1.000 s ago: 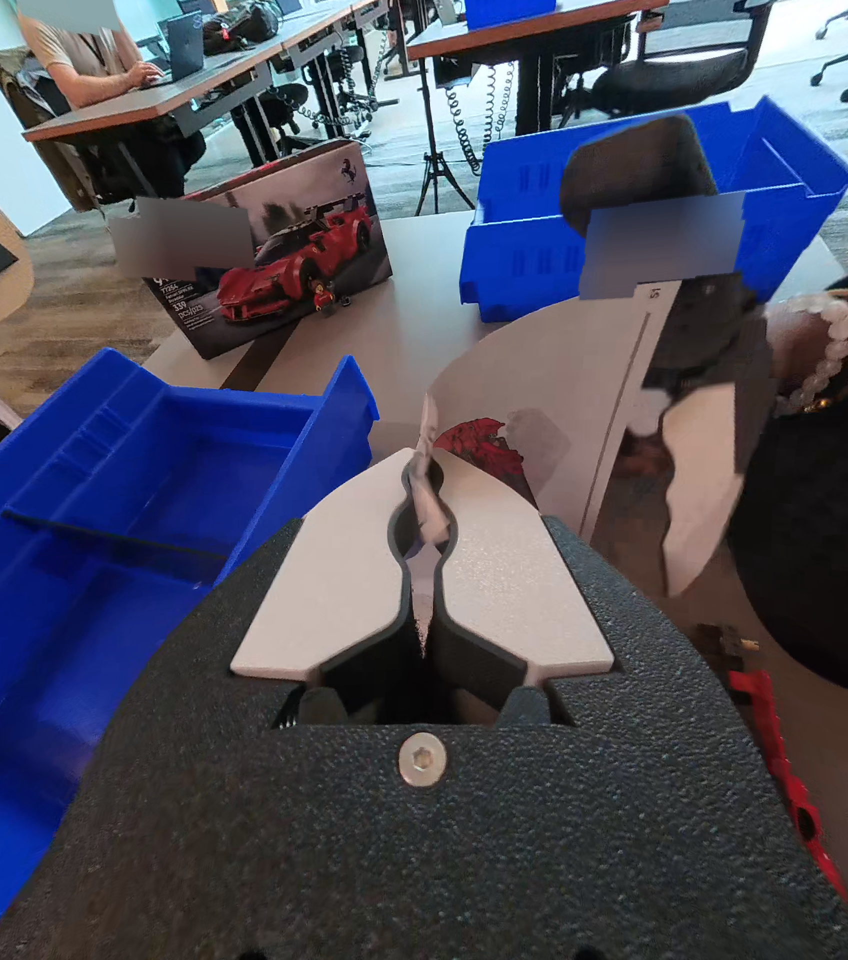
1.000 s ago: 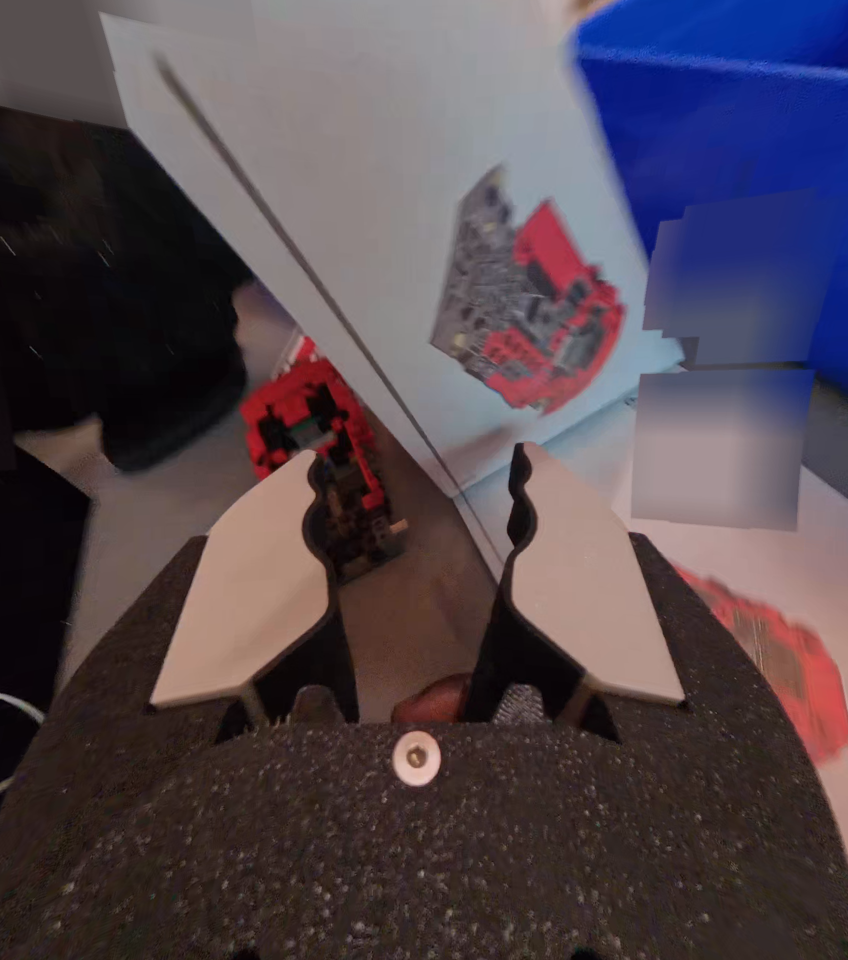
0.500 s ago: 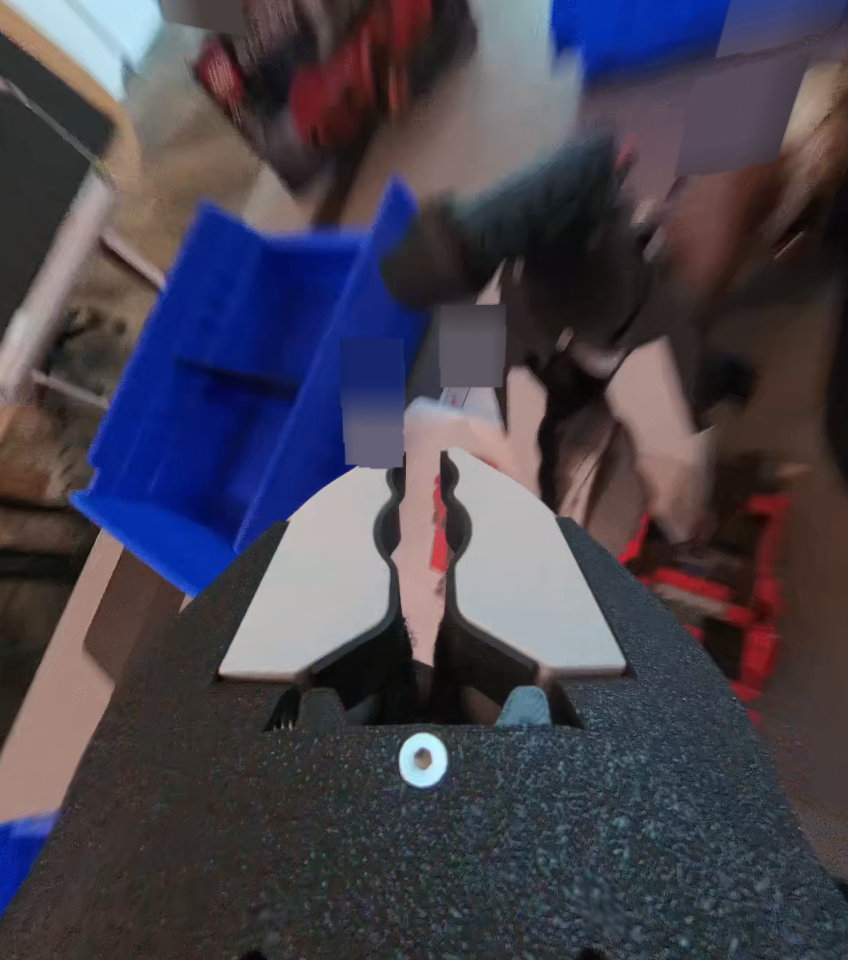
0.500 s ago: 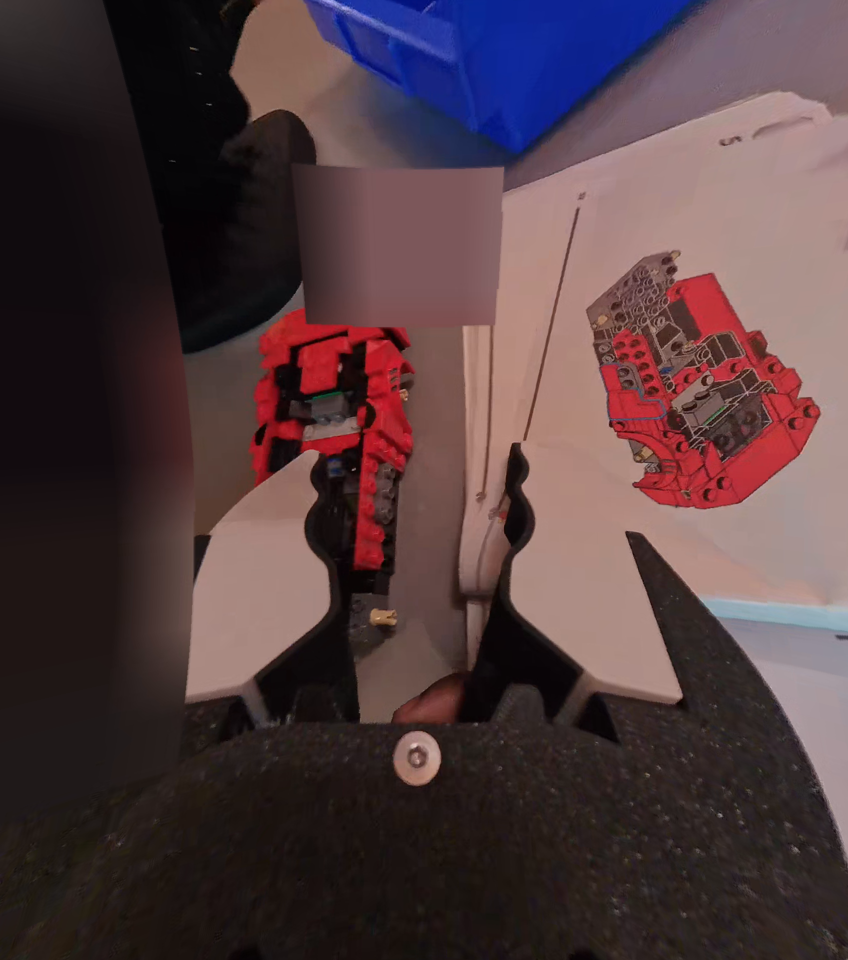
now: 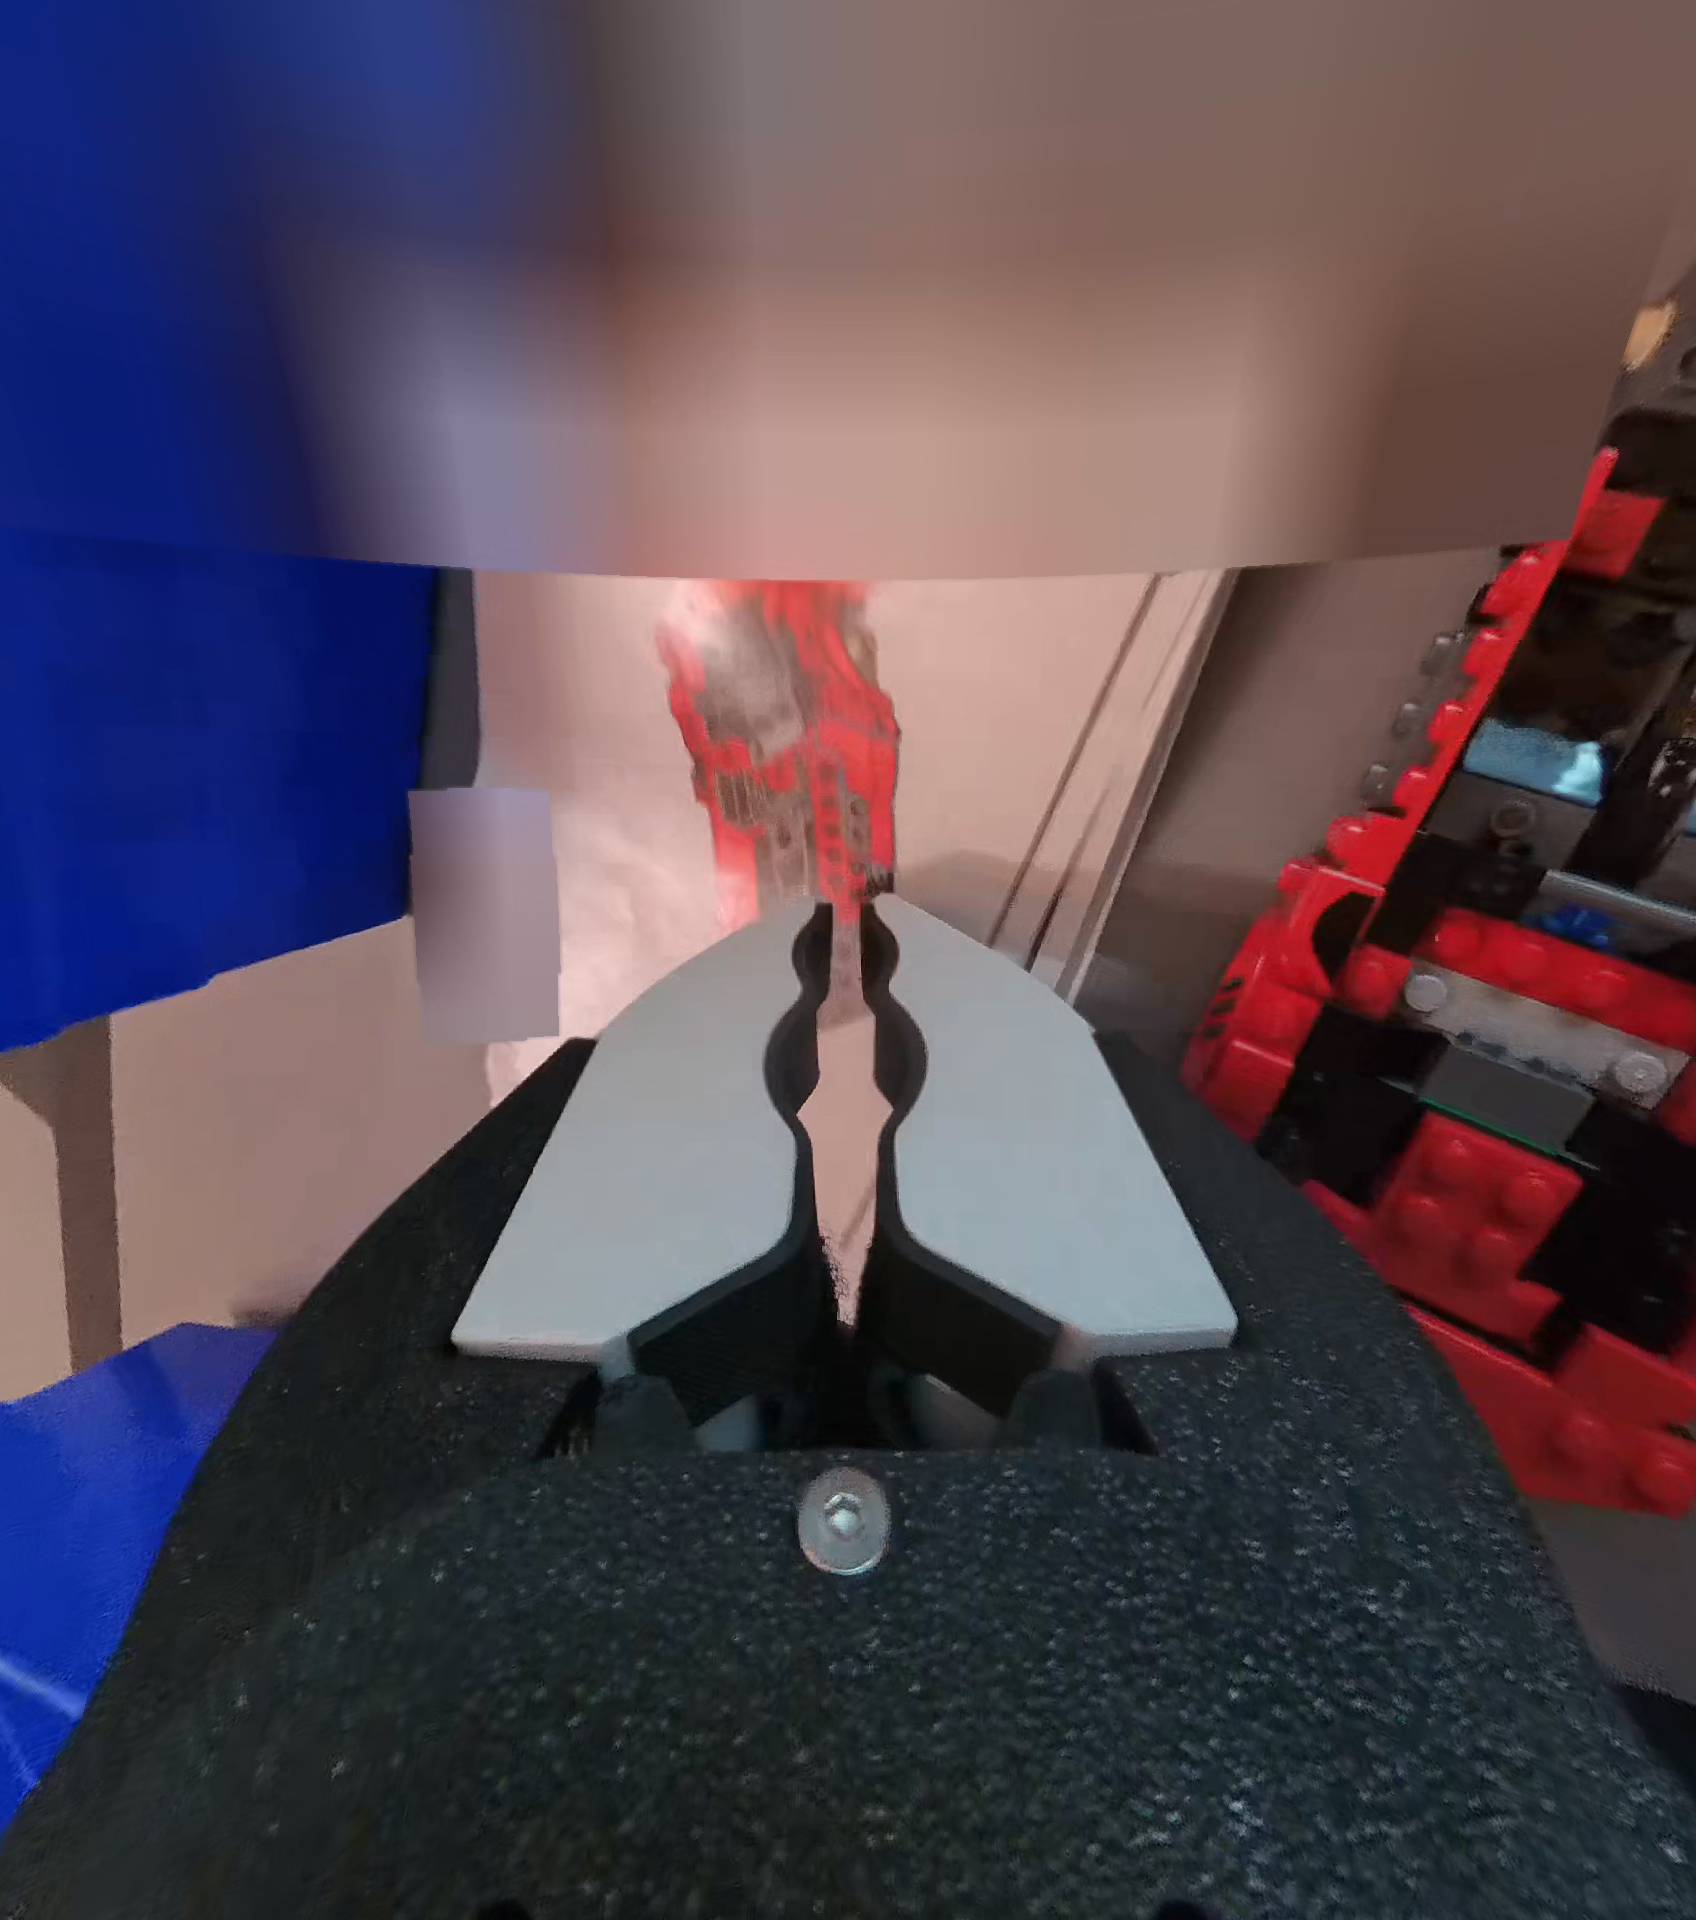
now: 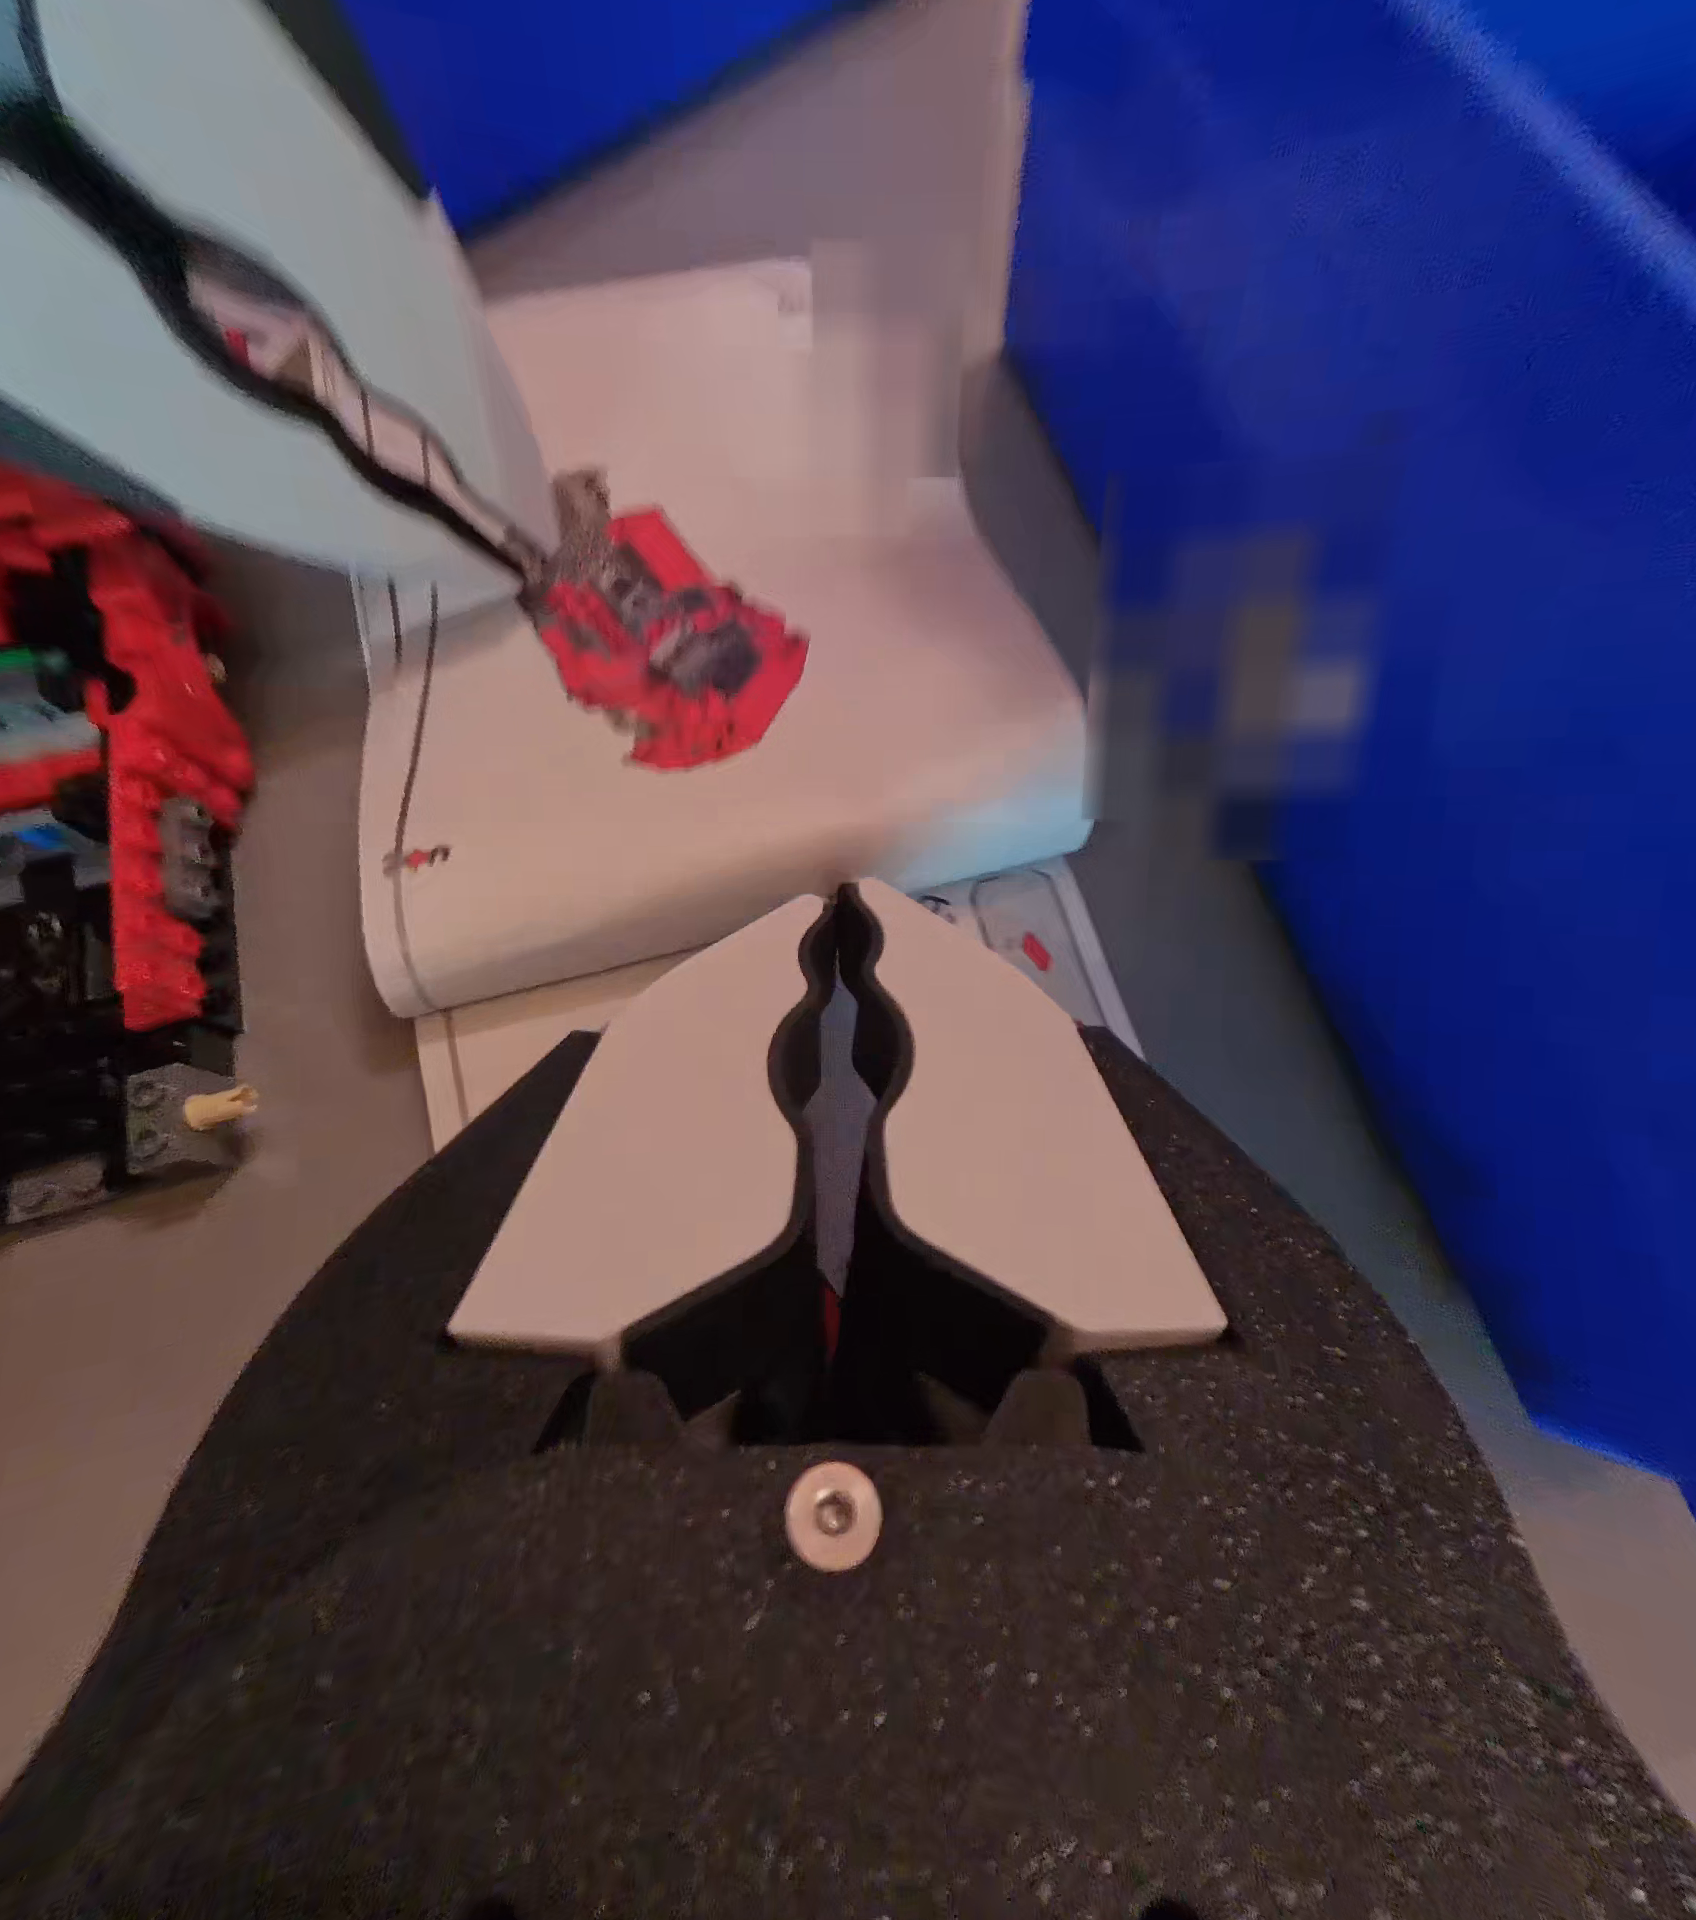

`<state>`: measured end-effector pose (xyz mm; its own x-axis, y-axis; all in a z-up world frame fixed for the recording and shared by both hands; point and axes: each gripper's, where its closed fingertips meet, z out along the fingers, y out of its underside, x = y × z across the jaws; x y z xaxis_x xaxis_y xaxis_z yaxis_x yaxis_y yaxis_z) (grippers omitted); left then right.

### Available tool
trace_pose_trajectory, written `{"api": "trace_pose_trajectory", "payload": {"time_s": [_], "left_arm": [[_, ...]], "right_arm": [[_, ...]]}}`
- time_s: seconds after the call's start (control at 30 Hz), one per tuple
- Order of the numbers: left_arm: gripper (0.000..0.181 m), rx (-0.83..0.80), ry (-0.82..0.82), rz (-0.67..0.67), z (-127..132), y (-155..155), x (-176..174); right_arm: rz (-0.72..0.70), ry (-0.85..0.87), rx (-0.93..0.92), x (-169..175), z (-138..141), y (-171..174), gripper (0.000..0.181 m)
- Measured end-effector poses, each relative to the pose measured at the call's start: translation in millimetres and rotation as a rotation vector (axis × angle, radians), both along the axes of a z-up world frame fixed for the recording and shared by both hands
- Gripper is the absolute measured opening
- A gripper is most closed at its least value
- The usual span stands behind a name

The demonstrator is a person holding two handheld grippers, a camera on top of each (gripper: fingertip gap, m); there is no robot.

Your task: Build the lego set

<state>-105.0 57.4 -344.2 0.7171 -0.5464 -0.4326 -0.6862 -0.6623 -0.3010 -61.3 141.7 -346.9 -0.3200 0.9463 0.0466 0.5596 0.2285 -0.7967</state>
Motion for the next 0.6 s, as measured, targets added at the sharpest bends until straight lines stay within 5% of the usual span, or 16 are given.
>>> {"api": "trace_pose_trajectory", "payload": {"time_s": [0.13, 0.27, 0.33, 0.43, 0.6], "left_arm": [[0.006, 0.177, -0.112, 0.04, 30.1, 11.3, 2.9], [0.005, 0.326, -0.282, -0.087, 55.1, 44.2, 46.4], [0.004, 0.281, -0.306, -0.19, 44.0, 58.0, 76.0], [0.0, 0.223, -0.102, -0.191, 20.3, 79.2, 62.3], [0.0, -0.032, -0.266, -0.104, -4.3, 53.7, 52.3]], "right_arm": [[0.055, 0.026, 0.086, -7.6, -0.9, -9.9, 0.0], [0.07, 0.019, 0.093, -7.4, -2.4, -12.3, 0.0], [0.066, 0.023, 0.121, -6.9, -3.3, -12.0, 0.0], [0.043, 0.002, 0.159, -3.2, -7.7, -7.6, 0.0], [0.025, -0.023, 0.094, -0.9, -7.9, -5.0, 0.001]]}}
